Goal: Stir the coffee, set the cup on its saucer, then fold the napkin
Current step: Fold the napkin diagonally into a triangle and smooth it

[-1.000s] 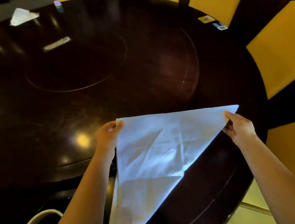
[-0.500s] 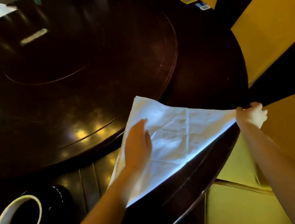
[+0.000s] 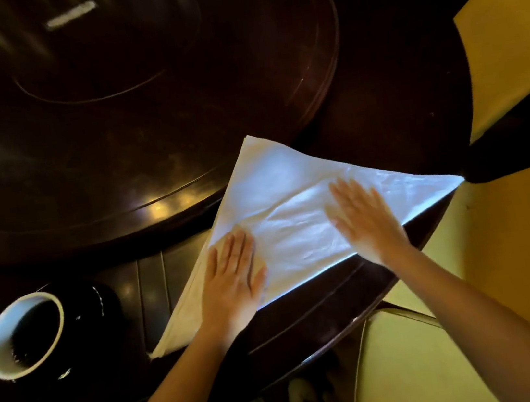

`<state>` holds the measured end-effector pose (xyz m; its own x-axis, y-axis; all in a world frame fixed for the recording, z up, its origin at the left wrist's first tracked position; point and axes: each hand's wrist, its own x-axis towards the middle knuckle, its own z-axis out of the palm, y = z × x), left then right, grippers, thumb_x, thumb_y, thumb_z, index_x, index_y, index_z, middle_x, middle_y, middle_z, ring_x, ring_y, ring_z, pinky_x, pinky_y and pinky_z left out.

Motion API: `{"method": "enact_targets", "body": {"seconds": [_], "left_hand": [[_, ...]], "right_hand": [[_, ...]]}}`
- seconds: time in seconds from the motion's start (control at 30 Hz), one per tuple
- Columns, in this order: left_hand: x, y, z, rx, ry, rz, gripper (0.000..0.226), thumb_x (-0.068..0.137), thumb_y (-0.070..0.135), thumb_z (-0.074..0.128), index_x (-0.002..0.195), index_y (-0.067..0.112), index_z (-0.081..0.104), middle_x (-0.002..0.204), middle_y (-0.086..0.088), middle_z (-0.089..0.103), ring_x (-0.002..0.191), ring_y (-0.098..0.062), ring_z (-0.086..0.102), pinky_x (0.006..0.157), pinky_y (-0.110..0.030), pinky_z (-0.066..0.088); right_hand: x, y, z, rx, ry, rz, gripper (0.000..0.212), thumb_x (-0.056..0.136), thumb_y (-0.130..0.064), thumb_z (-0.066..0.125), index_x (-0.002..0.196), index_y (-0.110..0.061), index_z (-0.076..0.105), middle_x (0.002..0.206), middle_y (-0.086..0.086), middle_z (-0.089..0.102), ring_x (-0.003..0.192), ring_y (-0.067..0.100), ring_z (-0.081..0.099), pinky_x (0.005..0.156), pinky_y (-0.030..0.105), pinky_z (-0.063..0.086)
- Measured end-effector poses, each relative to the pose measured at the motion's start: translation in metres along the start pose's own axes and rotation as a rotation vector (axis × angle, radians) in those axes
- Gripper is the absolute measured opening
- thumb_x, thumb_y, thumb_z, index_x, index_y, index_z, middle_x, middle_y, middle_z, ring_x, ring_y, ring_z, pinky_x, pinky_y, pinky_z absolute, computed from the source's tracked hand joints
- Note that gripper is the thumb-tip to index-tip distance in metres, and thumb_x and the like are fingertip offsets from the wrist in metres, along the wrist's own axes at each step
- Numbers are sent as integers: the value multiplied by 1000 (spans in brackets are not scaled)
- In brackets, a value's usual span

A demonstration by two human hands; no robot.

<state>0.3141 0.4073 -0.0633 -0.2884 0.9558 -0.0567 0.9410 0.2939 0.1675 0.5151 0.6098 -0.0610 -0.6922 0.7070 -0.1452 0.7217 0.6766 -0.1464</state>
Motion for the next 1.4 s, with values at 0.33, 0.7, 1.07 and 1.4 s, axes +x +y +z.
{"method": "enact_targets", "body": {"seconds": [0.33, 0.7, 1.07, 1.4], "left_hand": [[-76, -55, -19, -72, -106, 114, 72, 86, 53, 47, 145, 19, 26, 154, 2, 15, 144, -16, 7, 117, -31, 1], [-100, -77, -34, 22, 88, 80, 63, 53, 0, 83, 111, 12, 62, 113, -9, 67, 103, -22, 54, 70, -32, 56], [-113, -74, -53, -84, 170, 108, 61, 57, 3, 84, 107, 17, 52, 106, -2, 44, 92, -18, 44, 53, -29, 56], [-142, -77, -91, -176, 107, 195, 50, 96, 51, 21, 96, 27, 65, 106, 17, 46, 96, -2, 46, 70, -4, 44]], "right_hand": [[-15, -46, -8, 96, 20, -105, 72, 89, -56, 5, 148, -15, 10, 156, 8, 11, 144, 29, 13, 117, 45, 4], [-52, -121, 24, 29, -60, -543, 68, 90, -58, 29, 146, -19, 23, 155, 3, 22, 144, 24, 15, 112, 41, 7], [-55, -122, 20, 137, -63, -518, 65, 90, -53, 30, 147, -22, 22, 156, -4, 14, 145, 17, 5, 115, 37, 1], [-88, -116, 19, 330, 274, -509, 34, 73, -8, 65, 105, -17, 64, 113, 1, 67, 106, 19, 58, 93, 32, 40]]}}
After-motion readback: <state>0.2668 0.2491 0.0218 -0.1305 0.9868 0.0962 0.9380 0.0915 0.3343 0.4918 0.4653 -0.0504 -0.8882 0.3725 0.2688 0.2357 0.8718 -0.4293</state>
